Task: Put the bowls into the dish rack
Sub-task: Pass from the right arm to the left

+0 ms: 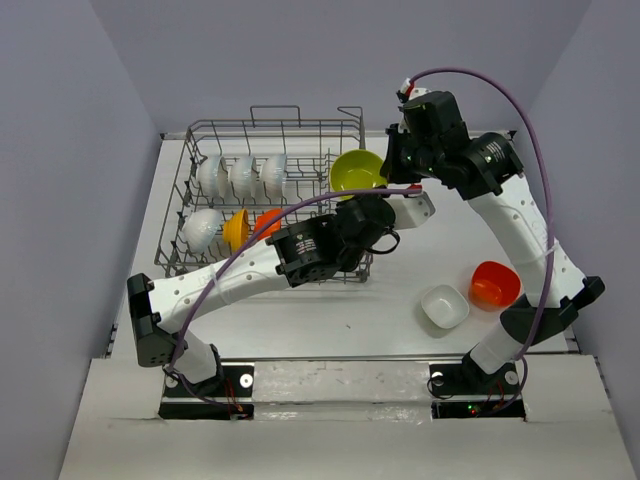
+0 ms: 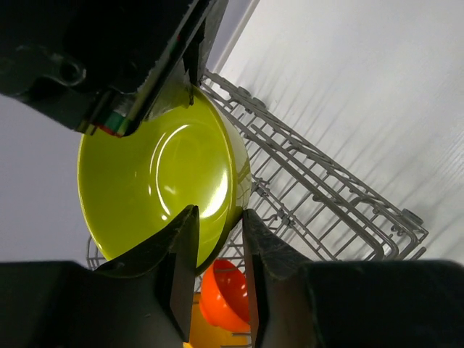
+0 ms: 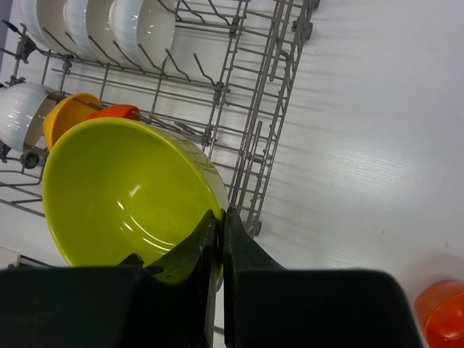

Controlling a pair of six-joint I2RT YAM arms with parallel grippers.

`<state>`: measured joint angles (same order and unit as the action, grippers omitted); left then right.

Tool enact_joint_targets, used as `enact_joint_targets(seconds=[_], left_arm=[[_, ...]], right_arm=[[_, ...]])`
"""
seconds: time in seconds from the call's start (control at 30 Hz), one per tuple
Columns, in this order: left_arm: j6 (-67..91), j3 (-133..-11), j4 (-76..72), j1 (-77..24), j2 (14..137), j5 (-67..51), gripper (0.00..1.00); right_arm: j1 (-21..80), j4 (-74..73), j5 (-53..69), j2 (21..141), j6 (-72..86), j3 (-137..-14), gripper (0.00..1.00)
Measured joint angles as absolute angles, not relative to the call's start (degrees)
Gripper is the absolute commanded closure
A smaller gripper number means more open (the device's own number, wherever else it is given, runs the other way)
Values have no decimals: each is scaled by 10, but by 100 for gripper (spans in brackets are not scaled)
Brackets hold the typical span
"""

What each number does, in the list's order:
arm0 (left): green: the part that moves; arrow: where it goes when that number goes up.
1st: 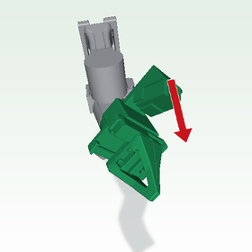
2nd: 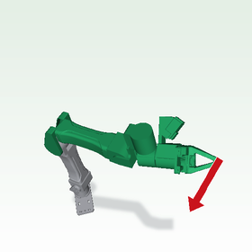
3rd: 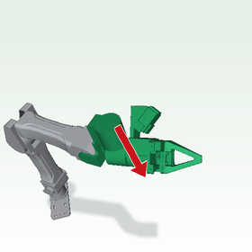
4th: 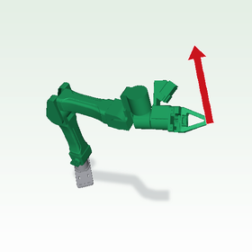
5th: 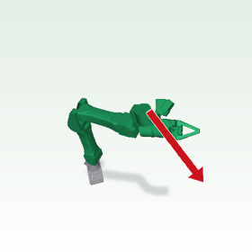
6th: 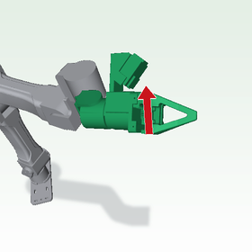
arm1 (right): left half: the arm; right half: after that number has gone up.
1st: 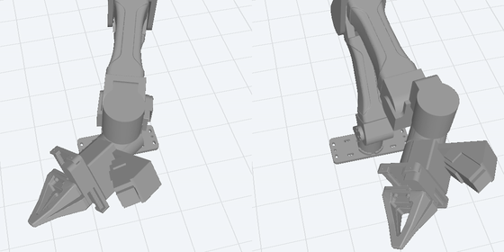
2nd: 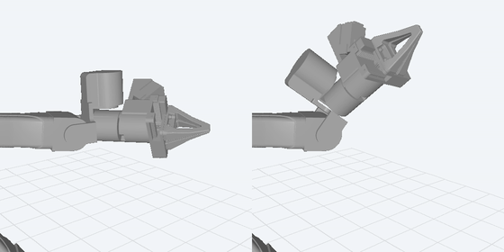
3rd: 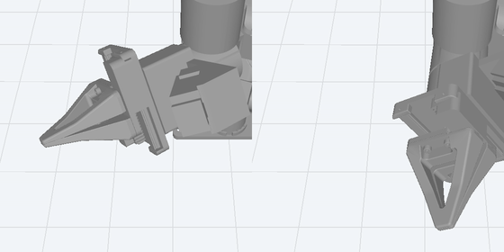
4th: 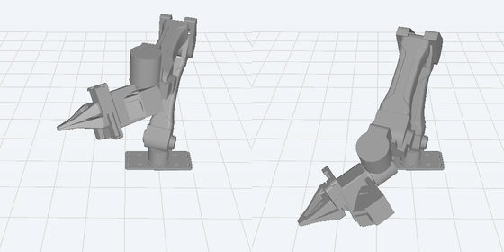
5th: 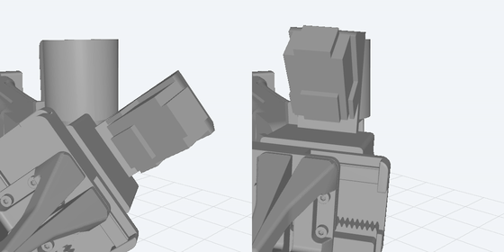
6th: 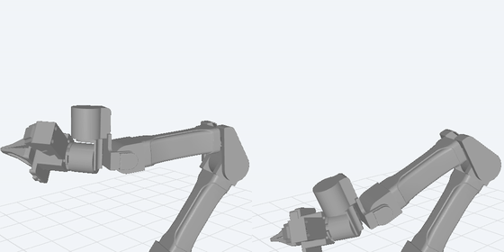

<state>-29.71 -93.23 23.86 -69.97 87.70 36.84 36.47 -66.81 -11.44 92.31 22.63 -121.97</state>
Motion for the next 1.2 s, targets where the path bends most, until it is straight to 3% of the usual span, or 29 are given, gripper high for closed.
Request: enact_joint_targets(seconds=[0.13, 0.2, 0.43, 0.9, 1.2], left_arm=[[-298, -932, 241, -700, 877, 353, 76], [-298, -933, 240, -699, 877, 345, 100], [-298, -933, 242, -696, 877, 331, 100], [-282, -932, 259, -692, 876, 294, 100], [-273, -912, 260, -677, 861, 281, 100]], right_arm=[[365, -669, -114, 919, 220, -1220, 99], [365, -670, -114, 917, 219, -1220, 99], [365, -669, -115, 915, 213, -1217, 99], [366, -624, -121, 874, 229, -1191, 61], [366, -589, -143, 851, 239, -1186, 58]])
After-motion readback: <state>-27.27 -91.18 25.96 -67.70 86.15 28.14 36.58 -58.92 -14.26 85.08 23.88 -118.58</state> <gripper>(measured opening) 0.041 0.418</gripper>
